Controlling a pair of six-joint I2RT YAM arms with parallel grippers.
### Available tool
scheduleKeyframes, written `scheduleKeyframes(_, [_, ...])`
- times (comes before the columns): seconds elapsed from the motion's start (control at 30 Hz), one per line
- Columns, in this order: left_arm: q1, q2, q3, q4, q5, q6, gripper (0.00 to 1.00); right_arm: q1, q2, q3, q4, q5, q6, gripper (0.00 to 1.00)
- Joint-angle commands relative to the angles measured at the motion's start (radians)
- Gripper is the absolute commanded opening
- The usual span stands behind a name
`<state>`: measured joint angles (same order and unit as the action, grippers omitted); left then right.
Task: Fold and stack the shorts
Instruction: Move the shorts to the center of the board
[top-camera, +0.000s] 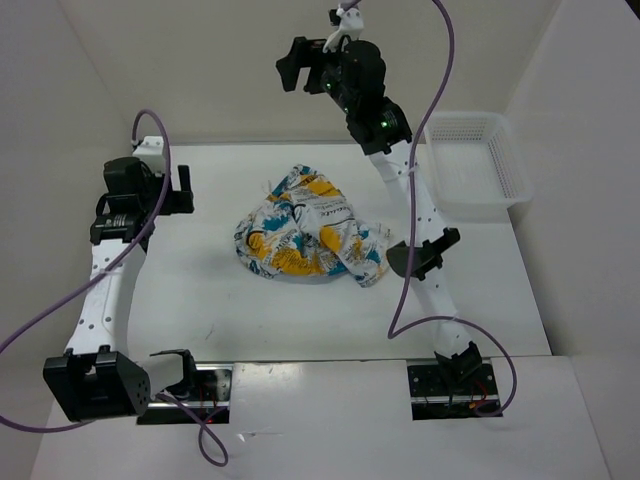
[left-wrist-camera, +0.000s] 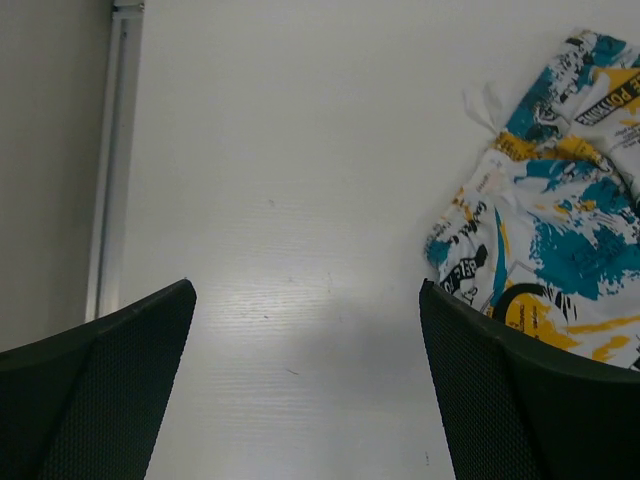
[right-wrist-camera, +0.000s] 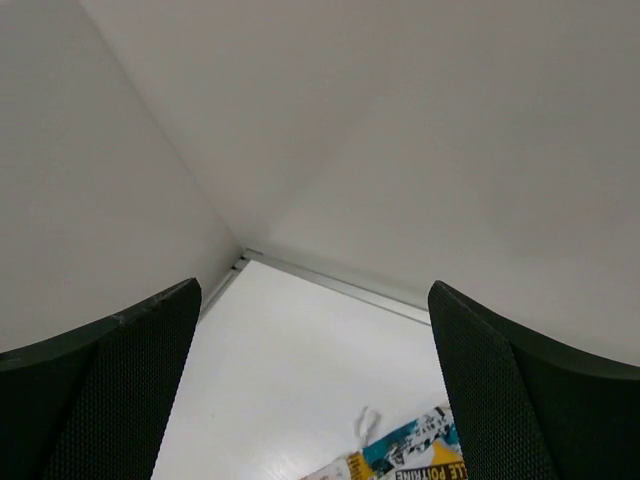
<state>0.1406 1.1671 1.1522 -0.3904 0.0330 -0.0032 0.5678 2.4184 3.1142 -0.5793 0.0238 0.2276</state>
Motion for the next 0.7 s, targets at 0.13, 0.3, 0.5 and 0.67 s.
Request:
scheduleKeyframes(0.13, [0.008, -0.039, -0.054, 0.004, 0.073, 0.003, 0.99, 0.116, -0.174, -0.297, -0.163, -0.034, -0.131, 0.99])
scheduleKeyframes(0.3, [0.106, -0.125, -0.118, 0.004, 0.022, 0.003, 0.99, 0.289, -0.154, -0.614, -0.176, 0.016, -0.37, 0.96])
scheduleKeyframes(0.5, [0.227, -0.253, -0.207, -0.041, 0.073, 0.003, 0.99, 0.388, 0.077, -0.494, -0.117, 0.148, -0.327, 0.87])
scheduleKeyframes(0.67, [0.281, -0.326, -0.233, -0.061, 0.083, 0.003, 0.99, 0.408, 0.188, -0.468, -0.007, 0.214, -0.315, 0.81])
